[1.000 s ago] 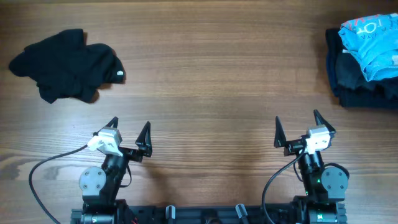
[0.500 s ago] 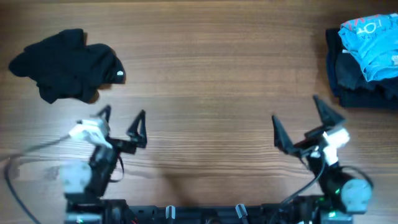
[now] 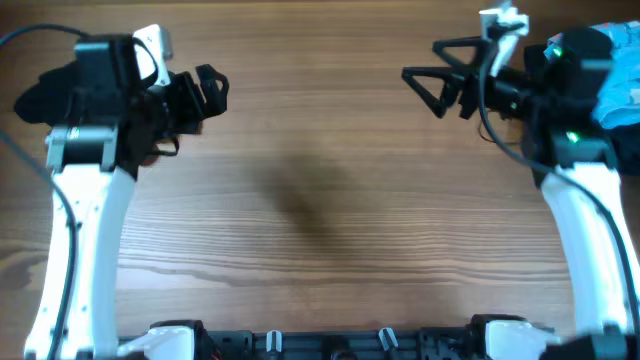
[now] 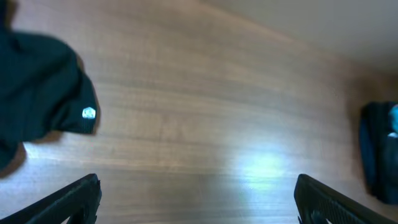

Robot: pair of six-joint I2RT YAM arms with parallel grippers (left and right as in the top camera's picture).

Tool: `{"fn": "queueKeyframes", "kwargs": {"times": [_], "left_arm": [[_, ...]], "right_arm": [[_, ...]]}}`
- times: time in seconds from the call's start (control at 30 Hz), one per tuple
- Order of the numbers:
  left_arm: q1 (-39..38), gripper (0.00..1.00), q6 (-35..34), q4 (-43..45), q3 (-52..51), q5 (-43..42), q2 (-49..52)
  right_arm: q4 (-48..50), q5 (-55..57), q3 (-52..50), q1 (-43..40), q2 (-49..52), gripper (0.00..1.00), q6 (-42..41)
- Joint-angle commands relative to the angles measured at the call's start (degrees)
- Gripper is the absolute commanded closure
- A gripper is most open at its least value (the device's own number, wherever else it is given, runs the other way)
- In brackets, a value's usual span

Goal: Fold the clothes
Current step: 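Reach the left gripper to the black garment and grasp it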

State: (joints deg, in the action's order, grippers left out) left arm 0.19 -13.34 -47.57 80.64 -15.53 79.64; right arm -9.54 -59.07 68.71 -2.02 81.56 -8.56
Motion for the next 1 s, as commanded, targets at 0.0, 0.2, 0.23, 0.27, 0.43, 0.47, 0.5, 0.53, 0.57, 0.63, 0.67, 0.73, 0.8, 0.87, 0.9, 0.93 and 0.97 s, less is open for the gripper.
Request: {"fn": "queueKeyframes", "kwargs": {"times": [0.0, 0.2, 0.23, 0.27, 0.43, 0.47, 0.5, 0.53, 0.57, 0.63, 0.67, 0.73, 0.8, 0.87, 0.9, 0.93, 0.97], "left_arm": [[0.35, 0.0, 1.16, 0.22, 1.14, 4.66, 6.49], [0.44, 0.0, 0.87, 2.12, 1.14, 23.91, 15.13], [0.68, 0.0, 0.39, 2.38, 1.14, 26.23, 17.07], [0.96, 0.0, -0.52, 2.73, 1.14, 27.69, 18.43], [4.0, 0.06, -6.97, 6.32, 1.11, 30.4, 27.96], [4.5, 0.08, -7.13, 7.06, 1.11, 30.36, 29.4], [4.74, 0.08, -7.08, 7.82, 1.11, 30.38, 30.73], [4.87, 0.08, -7.06, 8.46, 1.11, 30.38, 31.78], [4.98, 0.08, -7.08, 9.22, 1.14, 30.36, 32.76], [4.96, 0.08, -7.08, 10.34, 1.11, 30.34, 34.01], [4.96, 0.08, -7.08, 11.06, 1.14, 30.36, 34.6], [4.98, 0.09, -7.08, 12.41, 1.11, 30.38, 35.12], [4.96, 0.17, -7.1, 13.88, 1.11, 30.38, 35.17], [4.96, 0.21, -7.08, 14.8, 1.11, 30.38, 35.17], [4.98, 0.21, -7.08, 14.86, 1.11, 30.38, 35.21], [4.98, 0.21, -7.08, 14.88, 1.11, 30.38, 35.41], [4.98, 0.21, -7.08, 14.88, 1.11, 30.38, 35.63]], "right_arm": [[-0.81, -6.6, 0.81, 0.28, 7.39, 0.0, -2.29], [-2.71, -8.96, 0.61, 0.31, 15.91, 0.0, -1.9], [-3.45, -8.17, 0.61, 0.31, 16.59, 0.0, -1.9], [-4.26, -6.86, 0.59, 0.31, 16.96, 0.01, -1.9], [-8.37, -2.43, 0.55, 0.85, 17.03, 0.05, 2.25], [-9.16, -0.96, 0.55, 1.07, 17.03, 0.06, 2.58], [-9.7, 0.33, 0.55, 1.31, 17.03, 0.06, 2.6], [-10.08, 1.4, 0.55, 1.64, 17.03, 0.06, 2.62], [-10.54, 2.64, 0.55, 2.1, 17.03, 0.06, 2.6], [-10.8, 3.82, 0.55, 2.58, 17.03, 0.07, 2.62], [-10.8, 3.85, 0.55, 2.8, 17.03, 0.08, 2.84], [-10.86, 3.8, 0.55, 2.97, 17.03, 0.12, 4.09], [-11.15, 3.85, 0.55, 2.97, 17.03, 0.22, 4.2], [-11.58, 3.87, 0.39, 2.97, 17.03, 0.25, 4.98], [-12.17, 4.2, 0.33, 2.97, 17.03, 0.25, 5.73], [-12.79, 5.4, 0.26, 2.97, 17.03, 0.25, 5.57], [-13.51, 6.69, 0.26, 2.97, 17.03, 0.25, 5.62]]}}
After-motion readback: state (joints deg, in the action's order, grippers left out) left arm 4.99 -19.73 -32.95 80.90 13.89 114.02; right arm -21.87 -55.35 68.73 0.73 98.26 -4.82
